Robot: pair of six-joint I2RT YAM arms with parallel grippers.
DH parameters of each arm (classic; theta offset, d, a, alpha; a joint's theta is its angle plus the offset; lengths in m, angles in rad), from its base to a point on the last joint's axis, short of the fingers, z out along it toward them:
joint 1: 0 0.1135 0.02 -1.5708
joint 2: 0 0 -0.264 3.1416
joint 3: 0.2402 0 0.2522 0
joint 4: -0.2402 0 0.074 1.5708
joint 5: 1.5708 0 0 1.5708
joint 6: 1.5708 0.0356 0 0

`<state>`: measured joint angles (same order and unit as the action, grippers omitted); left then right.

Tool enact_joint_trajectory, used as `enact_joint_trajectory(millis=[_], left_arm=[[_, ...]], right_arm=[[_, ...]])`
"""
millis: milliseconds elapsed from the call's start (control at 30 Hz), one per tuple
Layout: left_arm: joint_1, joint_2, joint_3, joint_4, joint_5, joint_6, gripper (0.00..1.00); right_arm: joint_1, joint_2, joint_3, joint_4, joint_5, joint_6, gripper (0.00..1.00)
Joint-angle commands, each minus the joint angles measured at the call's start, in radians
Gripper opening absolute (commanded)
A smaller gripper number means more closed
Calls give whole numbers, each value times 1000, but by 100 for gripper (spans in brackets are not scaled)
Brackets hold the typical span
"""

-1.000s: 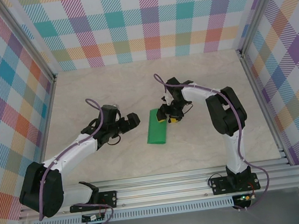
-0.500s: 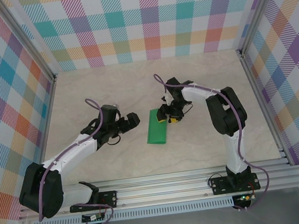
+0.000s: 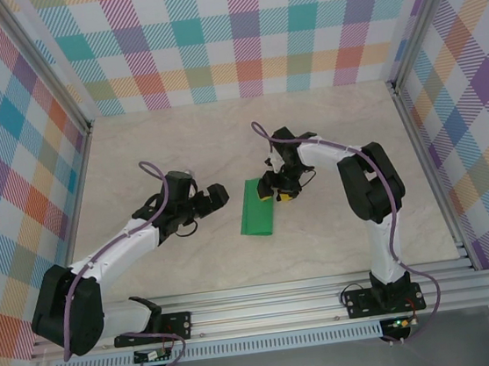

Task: Fold a paper plane with a square sheet of paper (pick it up from the middle)
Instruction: Hold the square sheet of paper at the center of the table.

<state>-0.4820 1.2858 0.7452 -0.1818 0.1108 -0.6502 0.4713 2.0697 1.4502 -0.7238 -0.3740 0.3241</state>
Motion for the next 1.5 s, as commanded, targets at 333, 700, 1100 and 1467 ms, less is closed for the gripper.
enact_joint_trajectory(millis=[333, 700, 1100, 1467], left_arm=[[-6, -8, 0, 44, -11, -22, 100], [-6, 26, -1, 69, 16, -26, 100], [-7, 40, -5, 79, 29, -24, 100], [-6, 47, -11, 89, 40, -24, 100]], right_arm=[[0, -10, -23, -70, 29, -33, 61], [0, 8, 15, -54, 40, 73, 63], [66, 41, 85, -113, 153, 113, 63], [81, 40, 113, -104, 174, 169, 63]])
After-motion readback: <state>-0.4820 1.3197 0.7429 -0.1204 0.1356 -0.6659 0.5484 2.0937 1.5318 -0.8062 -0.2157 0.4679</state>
